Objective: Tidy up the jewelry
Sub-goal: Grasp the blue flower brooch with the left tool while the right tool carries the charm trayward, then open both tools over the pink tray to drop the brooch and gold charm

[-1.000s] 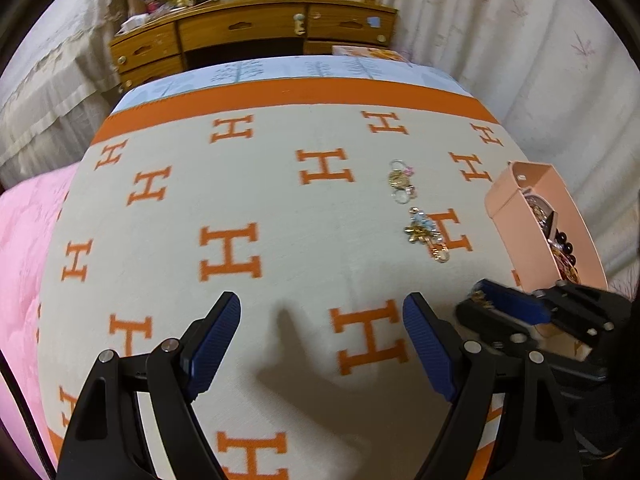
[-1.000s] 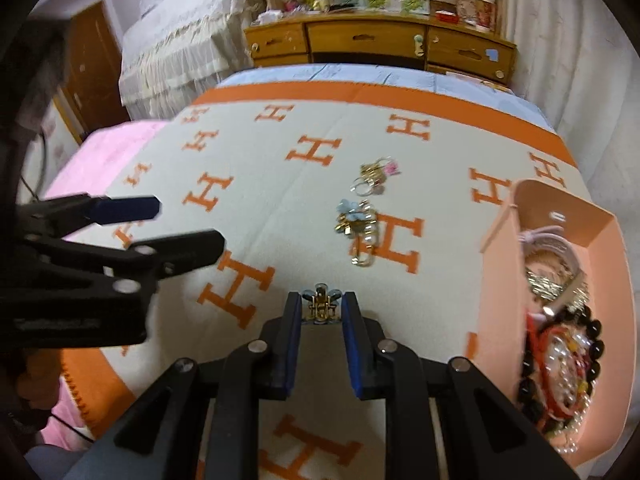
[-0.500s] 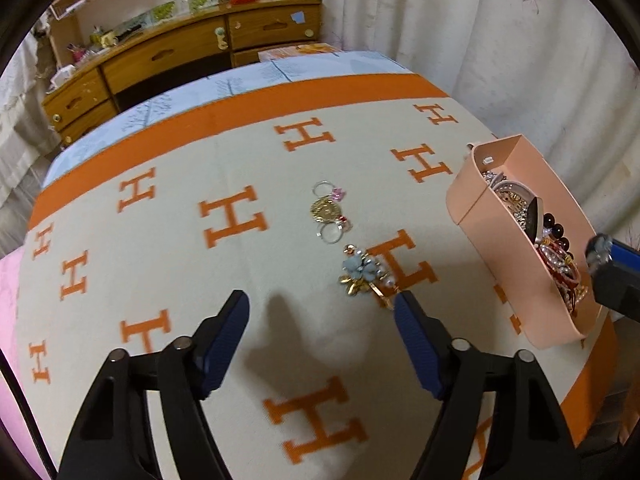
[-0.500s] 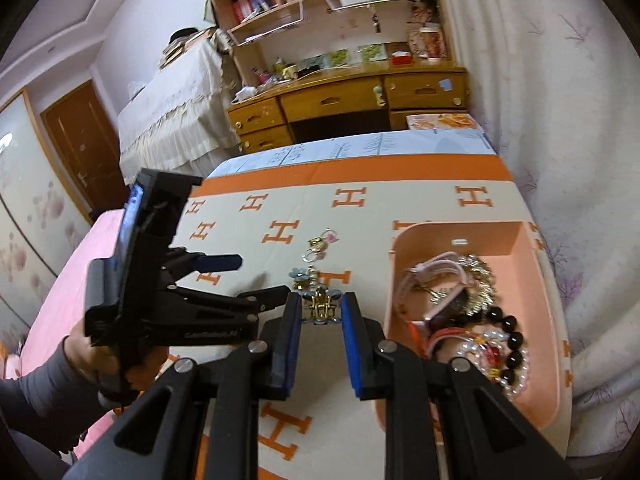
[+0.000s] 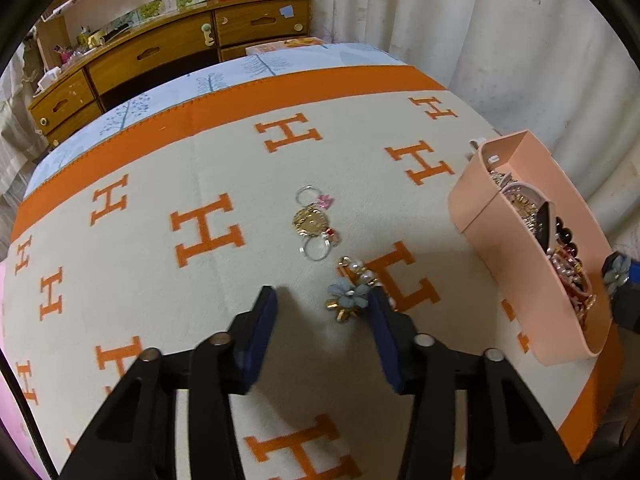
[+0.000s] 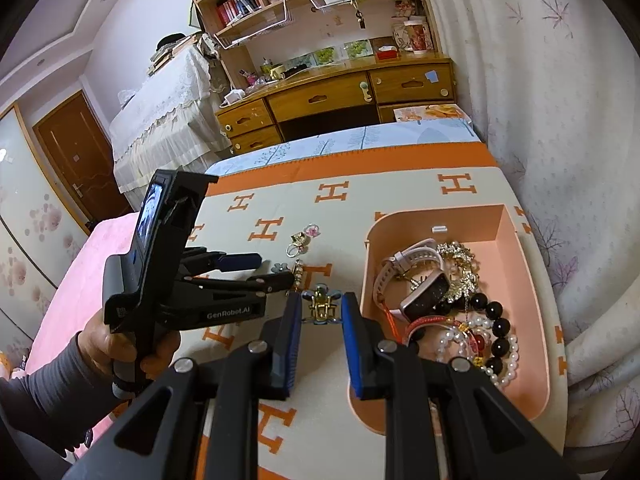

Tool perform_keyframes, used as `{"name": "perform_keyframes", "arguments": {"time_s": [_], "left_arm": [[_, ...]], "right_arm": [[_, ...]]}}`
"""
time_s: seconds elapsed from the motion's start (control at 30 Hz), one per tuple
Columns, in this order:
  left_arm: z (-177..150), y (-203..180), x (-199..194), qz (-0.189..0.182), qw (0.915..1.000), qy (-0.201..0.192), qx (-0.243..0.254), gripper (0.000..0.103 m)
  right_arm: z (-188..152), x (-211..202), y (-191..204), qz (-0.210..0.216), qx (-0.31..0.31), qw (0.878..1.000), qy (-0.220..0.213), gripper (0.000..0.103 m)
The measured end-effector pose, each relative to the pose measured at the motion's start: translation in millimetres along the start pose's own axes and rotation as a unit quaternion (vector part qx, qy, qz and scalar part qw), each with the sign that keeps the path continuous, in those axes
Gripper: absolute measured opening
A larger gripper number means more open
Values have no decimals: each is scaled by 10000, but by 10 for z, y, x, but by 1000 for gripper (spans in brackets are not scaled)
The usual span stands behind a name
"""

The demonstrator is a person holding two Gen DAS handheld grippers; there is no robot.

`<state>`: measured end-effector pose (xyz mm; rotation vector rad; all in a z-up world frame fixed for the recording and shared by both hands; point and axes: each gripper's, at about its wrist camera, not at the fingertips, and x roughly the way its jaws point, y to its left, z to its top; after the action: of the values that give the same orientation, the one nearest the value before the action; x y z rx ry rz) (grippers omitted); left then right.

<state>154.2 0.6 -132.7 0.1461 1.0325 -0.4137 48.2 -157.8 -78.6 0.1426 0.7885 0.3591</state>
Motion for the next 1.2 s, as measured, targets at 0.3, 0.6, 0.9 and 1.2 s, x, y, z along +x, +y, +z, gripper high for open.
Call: {"name": "perform_keyframes", "arguments": {"time_s": [0.3, 0.6, 0.9, 1.2], "left_arm": [[29, -59, -219, 69, 9997, -238, -49, 17], [153, -301, -962, -415, 9955, -765, -372, 17], [473, -843, -1160, -891, 9897, -1084, -270, 18], [722, -1266, -529, -718, 9947, -729, -102, 18]], "right_arm": [[-28, -82, -102, -62, 247, 9996, -98, 20], [-42, -422, -208, -245, 346, 9978, -504, 20], [218, -647, -467, -791, 495, 9927, -764, 20], [174, -280, -738, -1043, 648, 9923, -134, 21]]}}
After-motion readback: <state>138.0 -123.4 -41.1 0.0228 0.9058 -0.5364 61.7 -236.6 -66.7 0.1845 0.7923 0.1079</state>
